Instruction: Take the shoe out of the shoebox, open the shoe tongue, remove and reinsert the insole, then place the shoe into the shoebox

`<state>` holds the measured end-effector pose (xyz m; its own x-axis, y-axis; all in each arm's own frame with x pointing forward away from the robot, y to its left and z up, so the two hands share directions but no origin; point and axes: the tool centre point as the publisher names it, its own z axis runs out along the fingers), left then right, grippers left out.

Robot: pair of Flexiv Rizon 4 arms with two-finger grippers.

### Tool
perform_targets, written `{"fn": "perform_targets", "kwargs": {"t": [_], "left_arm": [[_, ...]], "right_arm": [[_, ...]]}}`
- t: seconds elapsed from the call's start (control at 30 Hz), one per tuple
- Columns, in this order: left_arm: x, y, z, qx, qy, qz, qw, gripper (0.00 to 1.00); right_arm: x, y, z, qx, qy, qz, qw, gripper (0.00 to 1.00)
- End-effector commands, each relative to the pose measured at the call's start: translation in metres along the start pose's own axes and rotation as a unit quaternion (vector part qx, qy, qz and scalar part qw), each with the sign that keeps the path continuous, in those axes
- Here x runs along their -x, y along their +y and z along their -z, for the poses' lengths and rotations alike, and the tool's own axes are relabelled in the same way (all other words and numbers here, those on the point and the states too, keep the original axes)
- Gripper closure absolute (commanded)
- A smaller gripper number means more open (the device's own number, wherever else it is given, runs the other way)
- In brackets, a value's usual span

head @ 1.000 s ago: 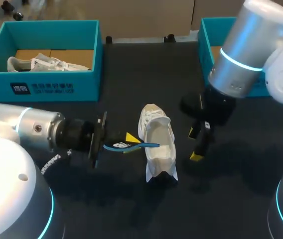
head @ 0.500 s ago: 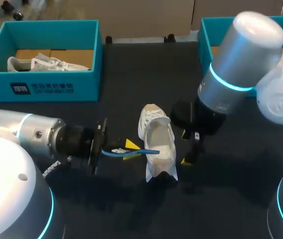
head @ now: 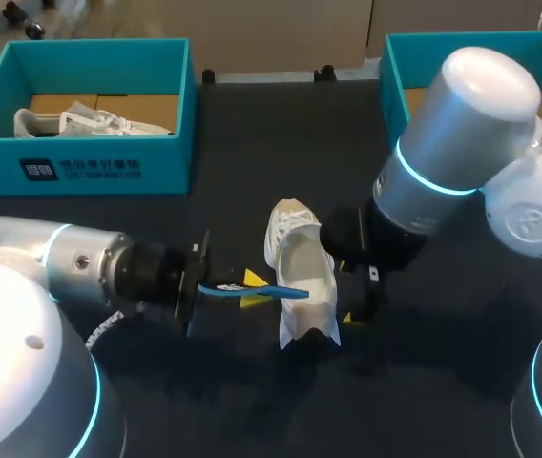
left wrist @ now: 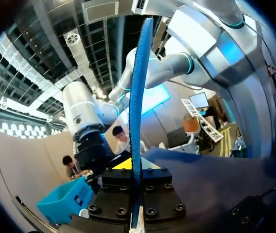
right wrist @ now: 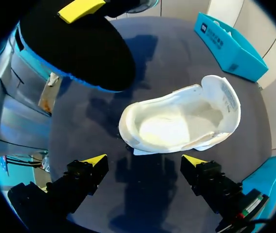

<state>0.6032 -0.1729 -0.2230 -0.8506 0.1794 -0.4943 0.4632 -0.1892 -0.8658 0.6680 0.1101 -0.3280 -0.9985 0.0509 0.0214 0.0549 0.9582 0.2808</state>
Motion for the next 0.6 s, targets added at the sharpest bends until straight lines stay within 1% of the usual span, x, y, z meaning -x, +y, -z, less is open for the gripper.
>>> {"fn": "perform_targets", "kwargs": {"t": [0.03, 0.27, 0.33, 0.4, 0.6], "left_arm": [[-0.001, 0.011, -0.009, -0.008, 0.007, -0.021, 1.000, 1.00], [0.003, 0.020, -0.021, -0.018, 0.017, -0.032, 0.999, 1.00], [0.004, 0.024, -0.024, -0.022, 0.020, -0.030, 0.999, 1.00], [0.008, 0.025, -0.025, -0.023, 0.017, -0.036, 0.999, 1.00], [0.008, 0.025, -0.025, -0.023, 0.017, -0.036, 0.999, 1.00]], "right_arm": [[0.005, 0.002, -0.008, -0.002, -0.007, -0.003, 1.000, 0.00], [0.014, -0.003, -0.009, -0.007, -0.022, -0.004, 1.000, 0.00], [0.017, -0.006, -0.011, -0.008, -0.027, 0.007, 1.000, 0.00], [0.013, -0.010, -0.011, 0.000, -0.028, 0.013, 1.000, 0.00], [0.013, -0.010, -0.011, 0.000, -0.028, 0.013, 1.000, 0.00]]}}
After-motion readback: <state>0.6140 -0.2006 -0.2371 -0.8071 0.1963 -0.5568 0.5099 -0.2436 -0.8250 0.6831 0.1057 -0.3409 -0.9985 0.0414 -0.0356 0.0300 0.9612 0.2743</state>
